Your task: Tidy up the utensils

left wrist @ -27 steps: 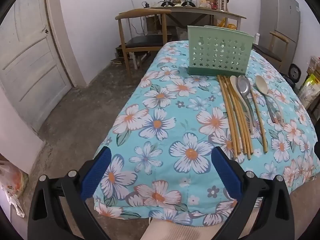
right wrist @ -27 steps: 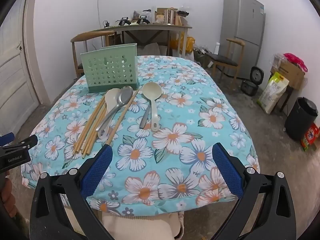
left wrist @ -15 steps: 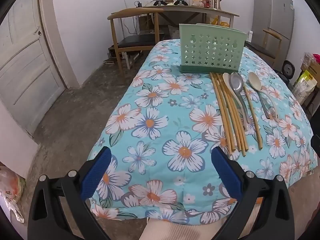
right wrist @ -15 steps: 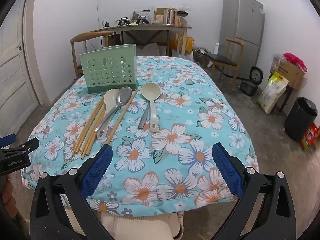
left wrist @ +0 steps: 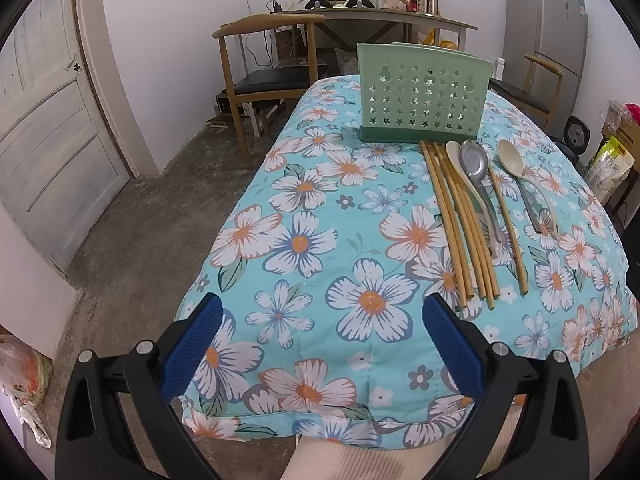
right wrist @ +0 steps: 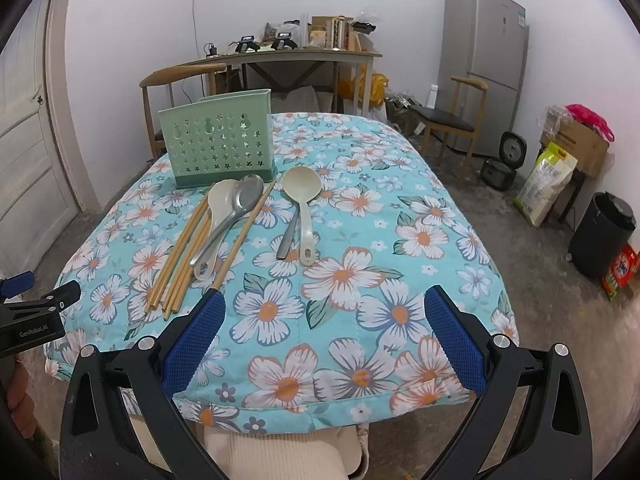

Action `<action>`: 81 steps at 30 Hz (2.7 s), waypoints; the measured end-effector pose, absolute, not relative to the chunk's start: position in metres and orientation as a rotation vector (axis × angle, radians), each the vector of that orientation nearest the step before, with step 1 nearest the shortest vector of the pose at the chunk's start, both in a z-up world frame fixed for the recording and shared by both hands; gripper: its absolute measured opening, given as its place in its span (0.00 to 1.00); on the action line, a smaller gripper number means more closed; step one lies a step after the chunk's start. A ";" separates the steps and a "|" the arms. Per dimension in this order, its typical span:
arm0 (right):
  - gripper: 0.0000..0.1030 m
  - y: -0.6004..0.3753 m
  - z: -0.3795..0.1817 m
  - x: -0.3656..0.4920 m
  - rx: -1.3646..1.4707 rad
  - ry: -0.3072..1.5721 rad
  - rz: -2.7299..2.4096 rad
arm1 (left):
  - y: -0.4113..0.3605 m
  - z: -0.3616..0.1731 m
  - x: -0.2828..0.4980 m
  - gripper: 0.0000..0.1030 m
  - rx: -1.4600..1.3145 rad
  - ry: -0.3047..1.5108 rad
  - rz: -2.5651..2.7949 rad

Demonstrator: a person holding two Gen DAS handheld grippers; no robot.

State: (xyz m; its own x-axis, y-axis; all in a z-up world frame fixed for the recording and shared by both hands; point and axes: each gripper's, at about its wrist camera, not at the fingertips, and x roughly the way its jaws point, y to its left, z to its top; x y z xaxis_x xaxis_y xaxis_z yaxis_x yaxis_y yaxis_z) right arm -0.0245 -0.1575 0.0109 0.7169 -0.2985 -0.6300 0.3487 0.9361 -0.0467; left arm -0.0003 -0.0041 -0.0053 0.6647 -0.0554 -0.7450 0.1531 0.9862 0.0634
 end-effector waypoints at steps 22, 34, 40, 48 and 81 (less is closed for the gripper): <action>0.92 -0.161 0.015 -0.029 0.088 0.681 -0.373 | 0.021 0.005 0.004 0.95 0.090 0.793 -0.009; 0.92 -0.161 0.015 -0.030 0.088 0.677 -0.371 | 0.022 0.005 0.002 0.95 0.084 0.795 -0.001; 0.92 -0.159 0.015 -0.029 0.088 0.681 -0.366 | 0.018 0.005 0.000 0.95 0.092 0.794 -0.009; 0.92 -0.158 0.014 -0.028 0.089 0.679 -0.367 | 0.014 0.005 -0.001 0.95 0.100 0.796 -0.030; 0.92 -0.158 0.014 -0.028 0.091 0.679 -0.367 | 0.000 0.005 -0.005 0.95 0.143 0.795 -0.097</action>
